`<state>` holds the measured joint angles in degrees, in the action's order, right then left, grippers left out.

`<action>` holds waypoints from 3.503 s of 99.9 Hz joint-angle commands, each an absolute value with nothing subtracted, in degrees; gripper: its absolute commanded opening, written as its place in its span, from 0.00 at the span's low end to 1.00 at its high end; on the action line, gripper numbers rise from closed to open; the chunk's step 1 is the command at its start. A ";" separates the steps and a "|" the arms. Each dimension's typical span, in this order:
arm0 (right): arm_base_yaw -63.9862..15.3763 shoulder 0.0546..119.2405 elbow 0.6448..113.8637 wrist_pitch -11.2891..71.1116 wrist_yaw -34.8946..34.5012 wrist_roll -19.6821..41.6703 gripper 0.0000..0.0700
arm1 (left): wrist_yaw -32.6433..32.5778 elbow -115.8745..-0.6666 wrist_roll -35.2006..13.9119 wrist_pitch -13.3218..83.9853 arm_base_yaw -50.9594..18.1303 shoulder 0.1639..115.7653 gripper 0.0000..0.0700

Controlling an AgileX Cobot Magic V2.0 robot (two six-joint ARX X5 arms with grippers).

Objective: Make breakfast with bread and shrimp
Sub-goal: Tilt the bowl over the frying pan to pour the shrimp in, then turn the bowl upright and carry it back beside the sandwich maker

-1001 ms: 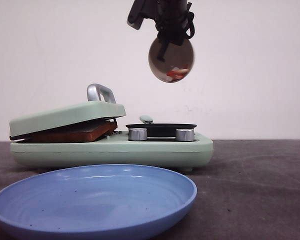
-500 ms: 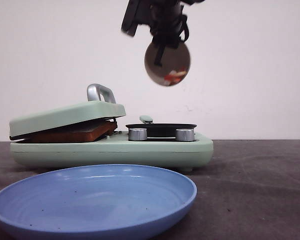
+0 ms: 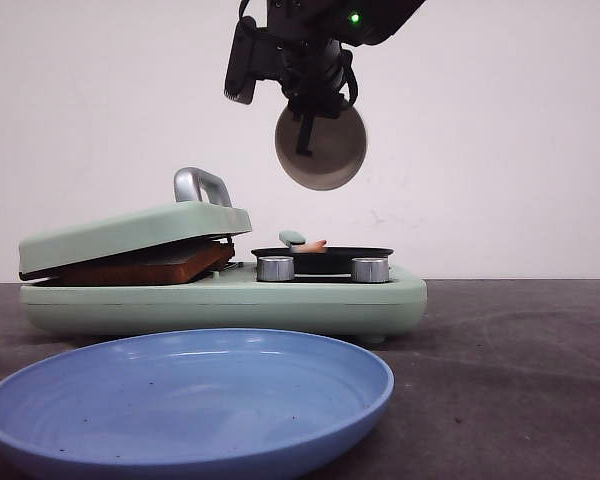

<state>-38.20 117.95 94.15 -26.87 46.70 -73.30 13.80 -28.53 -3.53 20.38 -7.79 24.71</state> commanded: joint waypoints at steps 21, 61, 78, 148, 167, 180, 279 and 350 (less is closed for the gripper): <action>-38.50 119.39 95.57 -27.81 48.56 -71.94 0.00 | 13.52 -28.75 -2.55 19.73 -8.34 24.62 0.01; -38.50 119.35 95.59 -27.90 54.33 -63.31 0.00 | 13.47 -28.75 -2.55 19.75 -8.32 24.67 0.01; -37.93 118.54 95.79 -27.88 56.31 -60.27 0.00 | 13.50 -28.75 -2.55 19.84 -8.32 24.67 0.01; -34.26 107.57 96.14 -5.45 58.70 -39.64 0.00 | 13.52 -28.75 -2.57 20.21 -8.32 24.67 0.01; -32.34 103.63 96.14 8.40 55.70 -27.31 0.00 | 13.52 -28.75 -2.57 20.34 -8.32 24.67 0.01; -30.39 101.10 96.14 17.26 52.29 -19.31 0.00 | 13.52 -28.75 -2.57 20.58 -8.32 24.67 0.01; -2.94 96.31 95.90 51.37 -4.89 15.07 0.00 | 13.50 -28.75 -2.57 21.10 -8.32 24.67 0.01; 2.17 100.01 84.99 47.88 -18.04 13.43 0.00 | 13.47 -28.75 -2.55 21.04 -8.32 24.69 0.02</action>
